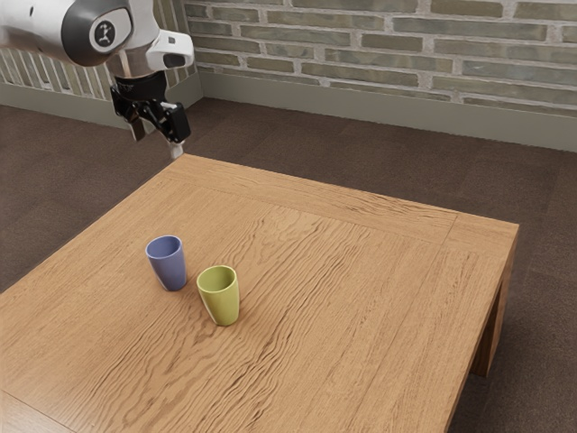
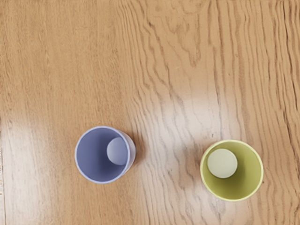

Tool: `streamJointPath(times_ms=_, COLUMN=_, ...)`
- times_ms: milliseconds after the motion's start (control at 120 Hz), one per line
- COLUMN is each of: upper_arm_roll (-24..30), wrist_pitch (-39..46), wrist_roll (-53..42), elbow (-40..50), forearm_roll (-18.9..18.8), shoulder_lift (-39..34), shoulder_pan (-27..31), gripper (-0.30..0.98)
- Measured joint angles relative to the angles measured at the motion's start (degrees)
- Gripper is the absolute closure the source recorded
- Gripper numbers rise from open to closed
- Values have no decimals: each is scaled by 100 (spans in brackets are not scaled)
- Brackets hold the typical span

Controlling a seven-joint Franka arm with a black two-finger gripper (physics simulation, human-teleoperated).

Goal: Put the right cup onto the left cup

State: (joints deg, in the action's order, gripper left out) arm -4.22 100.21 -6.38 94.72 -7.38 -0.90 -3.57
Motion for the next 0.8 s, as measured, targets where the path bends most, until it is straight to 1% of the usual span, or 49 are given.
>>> streamJointPath(times_ms=292, upper_arm_roll=0, wrist_pitch=182, wrist_roll=60, elbow=446, forearm_roll=63, shoulder_lift=60, shoulder_pan=-23, gripper=0)
streamJointPath(times_ms=500, upper_arm_roll=60, wrist_pitch=391, wrist_roll=118, elbow=1240, forearm_roll=89, shoulder_lift=208, shoulder_pan=-10, gripper=0)
streamJointPath(times_ms=625, upper_arm_roll=236, wrist_pitch=566, wrist_roll=152, elbow=1399, forearm_roll=125, shoulder_lift=433, shoulder_pan=40, gripper=0)
streamJointPath(times_ms=800, upper_arm_roll=305, wrist_pitch=880, wrist_roll=189, elbow=1458, forearm_roll=313, shoulder_lift=849, shoulder_pan=-270, gripper=0)
